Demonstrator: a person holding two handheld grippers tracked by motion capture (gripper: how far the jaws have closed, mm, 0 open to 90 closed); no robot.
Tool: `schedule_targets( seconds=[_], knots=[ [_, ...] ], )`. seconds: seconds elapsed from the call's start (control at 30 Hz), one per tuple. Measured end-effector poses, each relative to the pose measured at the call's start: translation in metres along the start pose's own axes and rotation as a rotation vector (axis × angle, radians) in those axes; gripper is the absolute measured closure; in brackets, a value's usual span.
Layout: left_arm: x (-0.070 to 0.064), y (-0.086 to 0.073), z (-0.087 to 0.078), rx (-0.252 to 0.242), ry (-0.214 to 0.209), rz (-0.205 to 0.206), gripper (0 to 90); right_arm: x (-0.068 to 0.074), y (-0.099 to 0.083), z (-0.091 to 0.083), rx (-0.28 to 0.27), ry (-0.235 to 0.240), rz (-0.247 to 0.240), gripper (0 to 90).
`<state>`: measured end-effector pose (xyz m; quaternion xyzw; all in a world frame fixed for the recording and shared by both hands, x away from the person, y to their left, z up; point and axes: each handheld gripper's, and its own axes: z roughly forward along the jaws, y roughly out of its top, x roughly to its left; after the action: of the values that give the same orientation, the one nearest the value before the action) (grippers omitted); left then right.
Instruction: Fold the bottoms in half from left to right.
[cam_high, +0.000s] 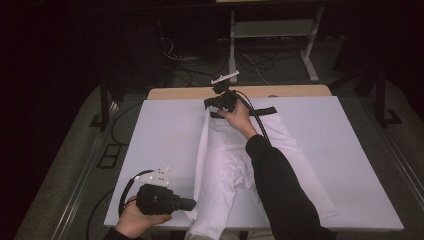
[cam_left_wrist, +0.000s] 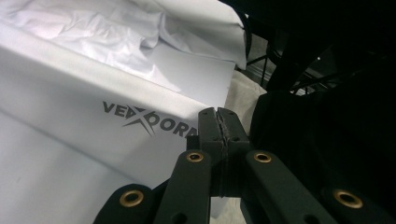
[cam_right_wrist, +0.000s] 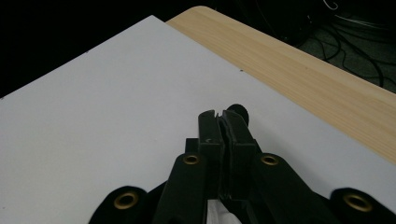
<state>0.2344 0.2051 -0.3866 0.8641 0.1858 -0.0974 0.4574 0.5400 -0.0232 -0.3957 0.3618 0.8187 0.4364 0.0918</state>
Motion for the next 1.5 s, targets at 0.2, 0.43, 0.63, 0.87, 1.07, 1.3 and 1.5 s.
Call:
schedule_targets(
  seconds=[0.2, 0.43, 0.63, 0.87, 1.07, 1.3, 1.5],
  knots=[
    [0.000, 0.012, 0.014, 0.007, -0.034, 0.024, 89.1, -0.007, -0.005, -0.008, 0.002, -0.005, 0.007, 85.8],
    [0.000, 0.026, 0.029, 0.024, -0.062, 0.055, 89.1, -0.018, -0.009, -0.018, -0.004, -0.008, 0.024, 85.9],
    [0.000, 0.035, 0.039, 0.026, -0.081, 0.072, 89.1, -0.028, -0.016, -0.028, -0.004, -0.009, 0.043, 85.9],
    [-0.001, 0.048, 0.051, 0.021, -0.106, 0.094, 89.1, -0.039, -0.020, -0.039, -0.010, -0.018, 0.058, 85.9],
    [-0.004, 0.059, 0.063, 0.032, -0.125, 0.118, 89.1, -0.050, -0.025, -0.053, -0.019, -0.029, 0.065, 85.9],
    [-0.006, 0.068, 0.076, 0.033, -0.151, 0.132, 89.1, -0.059, -0.028, -0.064, -0.024, -0.039, 0.072, 85.9],
    [-0.007, 0.075, 0.089, 0.034, -0.172, 0.142, 89.1, -0.069, -0.032, -0.073, -0.026, -0.046, 0.074, 85.9]
  ],
)
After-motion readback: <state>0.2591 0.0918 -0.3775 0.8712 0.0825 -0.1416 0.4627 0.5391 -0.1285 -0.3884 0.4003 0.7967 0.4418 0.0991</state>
